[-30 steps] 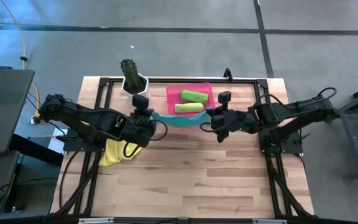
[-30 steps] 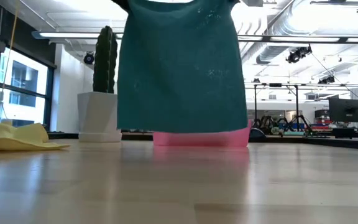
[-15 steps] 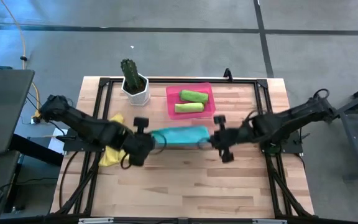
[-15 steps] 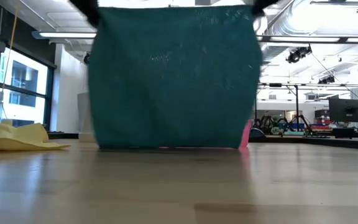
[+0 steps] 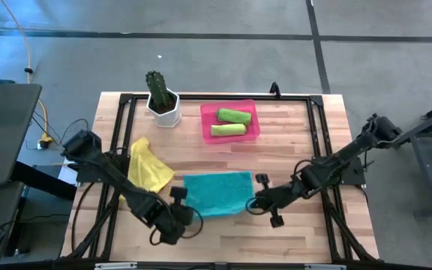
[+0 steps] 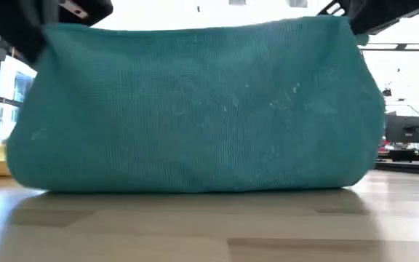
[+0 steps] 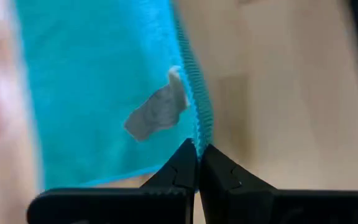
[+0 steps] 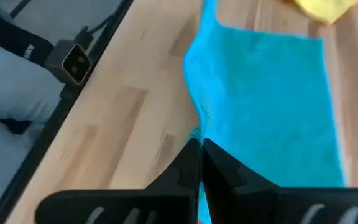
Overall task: Roll microfiber towels into tight, uniform cylinder then place into a basket
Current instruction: Roll the blue microfiber cloth
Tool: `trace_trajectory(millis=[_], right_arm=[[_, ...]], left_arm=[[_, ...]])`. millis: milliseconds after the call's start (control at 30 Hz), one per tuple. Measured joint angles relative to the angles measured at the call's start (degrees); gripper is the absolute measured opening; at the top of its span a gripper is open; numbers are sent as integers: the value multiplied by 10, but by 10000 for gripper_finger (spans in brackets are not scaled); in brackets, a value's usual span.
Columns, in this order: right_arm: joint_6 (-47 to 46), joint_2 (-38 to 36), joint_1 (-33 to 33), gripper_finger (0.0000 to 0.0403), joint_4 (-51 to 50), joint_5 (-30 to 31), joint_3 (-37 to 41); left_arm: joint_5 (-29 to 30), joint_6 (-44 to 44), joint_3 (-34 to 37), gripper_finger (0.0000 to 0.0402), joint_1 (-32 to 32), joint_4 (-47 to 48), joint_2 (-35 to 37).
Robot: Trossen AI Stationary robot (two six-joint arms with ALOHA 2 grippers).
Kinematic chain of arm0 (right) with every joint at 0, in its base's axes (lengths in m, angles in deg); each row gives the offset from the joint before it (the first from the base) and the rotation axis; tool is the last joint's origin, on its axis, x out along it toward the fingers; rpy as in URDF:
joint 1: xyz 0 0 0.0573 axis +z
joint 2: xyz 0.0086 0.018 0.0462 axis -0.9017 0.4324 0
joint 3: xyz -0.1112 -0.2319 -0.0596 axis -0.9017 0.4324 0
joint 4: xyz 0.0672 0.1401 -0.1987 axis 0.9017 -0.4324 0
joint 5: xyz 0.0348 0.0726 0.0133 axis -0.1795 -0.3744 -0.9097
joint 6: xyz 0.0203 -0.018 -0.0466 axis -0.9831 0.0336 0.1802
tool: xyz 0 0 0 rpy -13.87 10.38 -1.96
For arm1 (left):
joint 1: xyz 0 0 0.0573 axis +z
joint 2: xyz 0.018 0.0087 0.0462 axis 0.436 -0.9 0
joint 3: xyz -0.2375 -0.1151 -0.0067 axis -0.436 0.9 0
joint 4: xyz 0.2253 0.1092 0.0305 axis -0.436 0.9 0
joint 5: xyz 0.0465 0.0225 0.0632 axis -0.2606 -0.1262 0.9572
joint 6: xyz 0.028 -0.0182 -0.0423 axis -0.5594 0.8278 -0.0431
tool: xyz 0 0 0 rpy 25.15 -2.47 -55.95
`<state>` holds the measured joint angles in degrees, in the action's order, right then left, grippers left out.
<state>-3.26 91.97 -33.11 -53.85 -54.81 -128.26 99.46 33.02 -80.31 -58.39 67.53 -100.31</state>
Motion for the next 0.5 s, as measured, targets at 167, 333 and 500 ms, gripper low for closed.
trace_trajectory(millis=[167, 333, 500], right_arm=[[-39, 51, -1, 0, 8, -32, 1], [-38, 104, -9, 0, 7, -38, 1], [-17, 106, -22, 0, 9, -37, -1]], left_arm=[[-35, 19, -1, 0, -5, -48, -29], [-47, 57, 0, 0, 5, -22, -41], [-37, 91, 0, 0, 24, 12, -41]])
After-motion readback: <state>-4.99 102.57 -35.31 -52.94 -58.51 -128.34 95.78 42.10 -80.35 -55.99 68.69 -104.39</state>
